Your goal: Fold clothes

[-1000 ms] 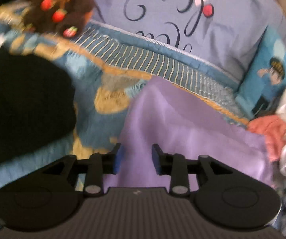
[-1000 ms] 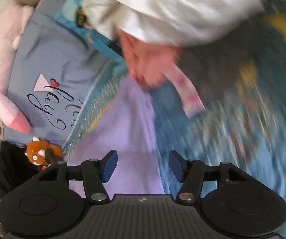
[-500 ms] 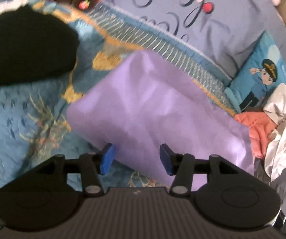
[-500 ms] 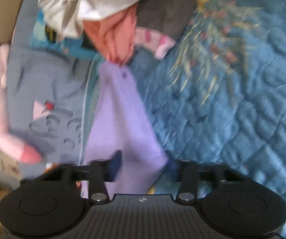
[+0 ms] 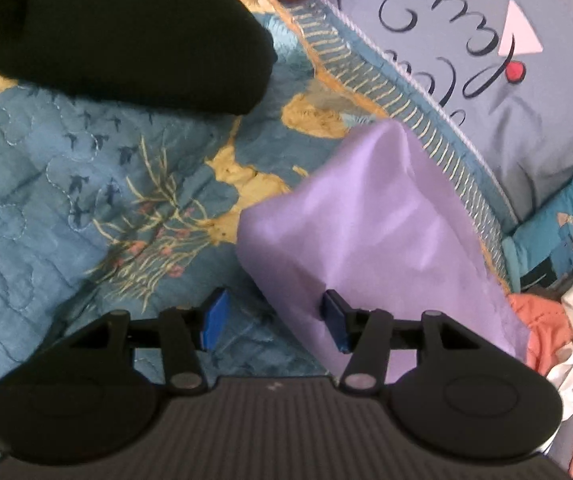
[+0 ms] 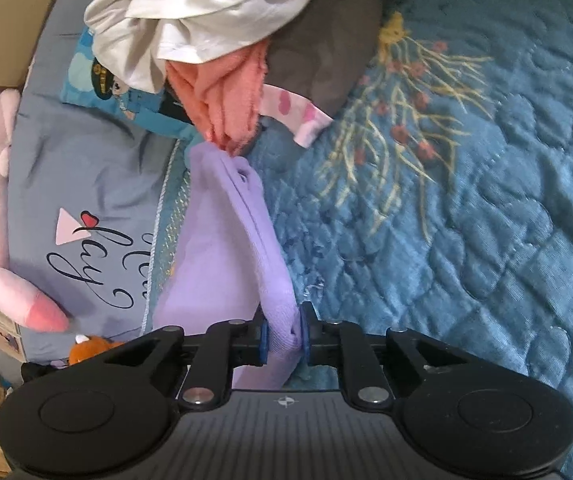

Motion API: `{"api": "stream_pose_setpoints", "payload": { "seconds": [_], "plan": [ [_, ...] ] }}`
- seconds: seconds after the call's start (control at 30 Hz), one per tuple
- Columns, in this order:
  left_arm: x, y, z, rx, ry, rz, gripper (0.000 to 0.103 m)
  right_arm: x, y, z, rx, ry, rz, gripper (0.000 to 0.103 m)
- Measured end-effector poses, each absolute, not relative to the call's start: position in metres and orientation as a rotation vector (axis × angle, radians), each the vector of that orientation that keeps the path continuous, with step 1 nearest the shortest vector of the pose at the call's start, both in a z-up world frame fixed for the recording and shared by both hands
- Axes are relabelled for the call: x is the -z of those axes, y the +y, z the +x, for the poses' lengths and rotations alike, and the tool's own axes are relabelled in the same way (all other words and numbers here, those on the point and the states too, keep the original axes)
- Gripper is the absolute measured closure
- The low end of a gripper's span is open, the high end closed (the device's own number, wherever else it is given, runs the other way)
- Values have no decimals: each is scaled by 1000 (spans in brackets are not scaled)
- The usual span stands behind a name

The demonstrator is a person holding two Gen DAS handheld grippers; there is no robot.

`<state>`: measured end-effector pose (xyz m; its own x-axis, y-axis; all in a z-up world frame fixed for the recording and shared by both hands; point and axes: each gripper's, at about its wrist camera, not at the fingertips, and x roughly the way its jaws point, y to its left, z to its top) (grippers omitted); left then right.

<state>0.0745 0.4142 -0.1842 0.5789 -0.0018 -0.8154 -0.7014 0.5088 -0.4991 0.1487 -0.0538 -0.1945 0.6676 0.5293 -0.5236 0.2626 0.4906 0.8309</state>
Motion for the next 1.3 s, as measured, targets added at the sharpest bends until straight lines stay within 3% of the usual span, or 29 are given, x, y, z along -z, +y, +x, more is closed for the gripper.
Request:
{"api": "stream_pose_setpoints", "payload": {
  "seconds": [0.23,0.4,0.57,0.9,1.3],
  "plan": [
    [200,443,64,-475,735,-1174,48,193,-52,148,-186,874,1062,88],
    [227,454,67,-418,685,-1359,77,195,-53,147,-192,885,1065,88],
    [235,452,71,-454,624,-1398,90,187,-50,148,-196,872,1034,89],
    [188,415,50,-546,637,-1224,93,135,-64,138,-230,789,945,90],
    [162,326,-61,-585,781,-1155,92,159,-144,62,-209,939,913,90]
  ]
}}
